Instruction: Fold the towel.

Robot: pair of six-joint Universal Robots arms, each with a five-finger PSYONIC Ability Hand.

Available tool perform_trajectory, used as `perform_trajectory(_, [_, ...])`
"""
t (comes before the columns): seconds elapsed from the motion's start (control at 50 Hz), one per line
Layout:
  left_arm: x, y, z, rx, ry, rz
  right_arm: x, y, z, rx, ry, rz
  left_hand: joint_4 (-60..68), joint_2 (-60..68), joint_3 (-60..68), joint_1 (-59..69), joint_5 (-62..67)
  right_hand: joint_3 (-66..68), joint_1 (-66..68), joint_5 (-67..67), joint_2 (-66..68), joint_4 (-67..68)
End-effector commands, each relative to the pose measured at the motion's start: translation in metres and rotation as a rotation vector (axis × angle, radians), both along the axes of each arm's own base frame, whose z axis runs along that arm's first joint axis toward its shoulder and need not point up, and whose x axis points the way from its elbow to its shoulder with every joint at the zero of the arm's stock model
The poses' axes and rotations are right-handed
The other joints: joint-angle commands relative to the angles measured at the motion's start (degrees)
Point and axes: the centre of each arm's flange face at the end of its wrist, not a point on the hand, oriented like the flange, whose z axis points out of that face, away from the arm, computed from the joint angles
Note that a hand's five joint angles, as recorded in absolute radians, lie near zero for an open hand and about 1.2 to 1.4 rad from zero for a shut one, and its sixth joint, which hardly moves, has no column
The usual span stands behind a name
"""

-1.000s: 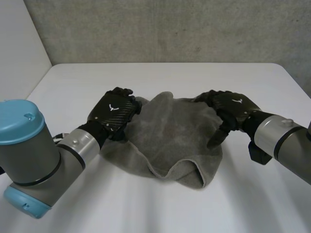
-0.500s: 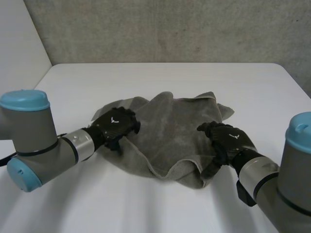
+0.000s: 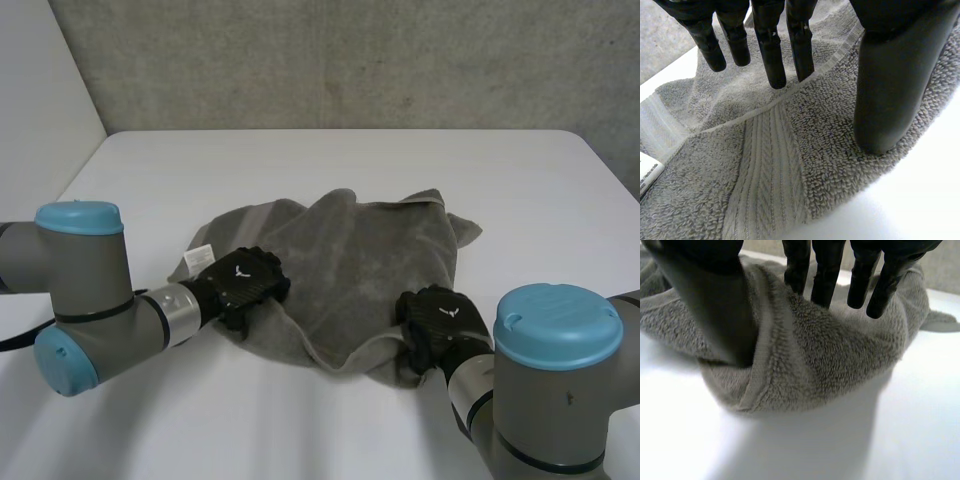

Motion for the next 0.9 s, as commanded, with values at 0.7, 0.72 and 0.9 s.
perform_trajectory(0.7, [0.005, 0.027, 0.021, 0.081, -0.004, -0.042, -0.028, -0.011, 0.053, -0.208, 0.028, 0.082, -3.2, 1.9, -2.4, 1.5, 3.1, -2.9, 22.5, 20.9, 20.9, -4.4])
perform_trajectory(0.72, [0.005, 0.027, 0.021, 0.078, -0.003, -0.042, -0.030, -0.011, 0.055, -0.215, 0.032, 0.090, -3.2, 2.1, -2.4, 1.7, 3.3, -2.9, 22.3, 20.7, 20.8, -4.4])
perform_trajectory(0.9, [0.007, 0.026, 0.032, 0.050, 0.002, -0.029, -0.039, 0.002, 0.043, -0.121, 0.135, 0.189, -3.2, 13.8, -2.4, 13.4, 15.1, -2.9, 22.2, 20.6, 20.6, -4.4])
